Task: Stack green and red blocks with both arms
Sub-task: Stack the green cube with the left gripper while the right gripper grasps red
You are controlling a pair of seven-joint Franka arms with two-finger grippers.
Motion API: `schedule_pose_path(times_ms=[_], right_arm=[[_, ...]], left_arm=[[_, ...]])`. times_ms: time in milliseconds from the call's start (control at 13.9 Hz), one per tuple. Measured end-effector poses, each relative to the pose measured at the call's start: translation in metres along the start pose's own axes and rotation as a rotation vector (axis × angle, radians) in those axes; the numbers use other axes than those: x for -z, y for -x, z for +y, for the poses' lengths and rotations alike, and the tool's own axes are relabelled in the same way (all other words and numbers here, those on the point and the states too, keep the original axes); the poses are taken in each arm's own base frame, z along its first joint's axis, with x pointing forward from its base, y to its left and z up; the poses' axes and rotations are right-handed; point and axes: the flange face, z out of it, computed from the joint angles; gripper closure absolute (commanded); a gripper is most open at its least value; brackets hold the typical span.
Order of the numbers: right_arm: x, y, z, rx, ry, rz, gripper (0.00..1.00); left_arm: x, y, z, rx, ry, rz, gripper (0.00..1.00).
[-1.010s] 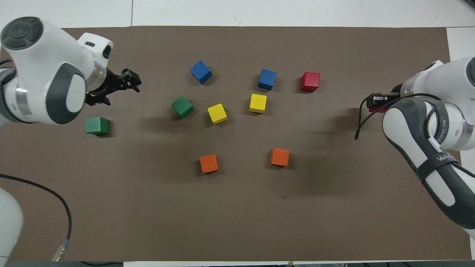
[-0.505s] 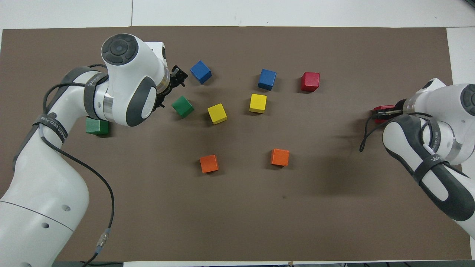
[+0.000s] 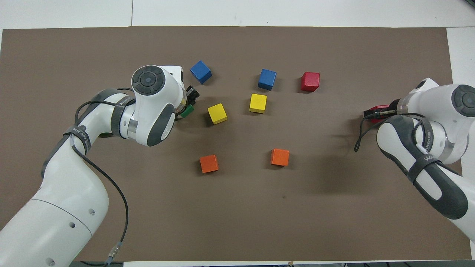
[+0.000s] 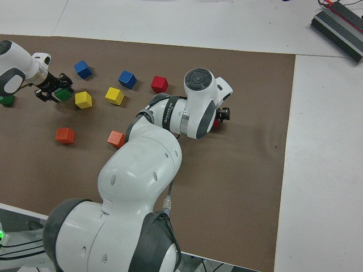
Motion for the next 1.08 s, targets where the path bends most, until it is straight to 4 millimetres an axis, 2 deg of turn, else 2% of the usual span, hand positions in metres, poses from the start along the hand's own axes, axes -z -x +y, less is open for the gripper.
schedule_pose_path(times_ms=[144,216,289,433,505,577,649,794,938,1082], right_arm=[[0.024,-0.016,-0.008,0.019,-0.006,-0.018,0.00],[0.043,-0.028,-0.018,0.021,-0.009,-0.020,0.00],[0.064,-0.041,-0.032,0.009,-0.002,-0.015,0.00],[0.095,-0.061,-0.080,-0.040,0.020,0.012,0.00],[0.102,-0.067,-0.110,-0.059,0.020,0.023,0.00],[0.105,-0.072,-0.137,-0.078,0.017,0.025,0.00],[0.106,-0.078,-0.159,-0.099,0.014,0.026,0.00],[0.096,-0.096,-0.184,-0.135,0.014,0.026,0.00],[0.069,-0.110,-0.195,-0.149,0.021,0.011,0.00],[0.042,-0.121,-0.206,-0.149,0.027,-0.003,0.00]], left_arm=[[0.022,-0.015,-0.007,-0.063,-0.062,-0.002,1.00],[0.040,-0.032,-0.018,-0.127,-0.091,-0.017,1.00],[0.063,-0.055,-0.039,-0.203,-0.113,-0.036,1.00],[0.114,-0.112,-0.106,-0.362,-0.132,-0.086,1.00],[0.130,-0.138,-0.142,-0.439,-0.129,-0.105,1.00],[0.137,-0.159,-0.173,-0.527,-0.116,-0.117,1.00],[0.133,-0.172,-0.196,-0.615,-0.104,-0.135,1.00],[0.104,-0.179,-0.223,-0.698,-0.086,-0.140,1.00],[0.076,-0.169,-0.226,-0.721,-0.075,-0.122,1.00],[0.069,-0.162,-0.225,-0.731,-0.072,-0.119,1.00]])
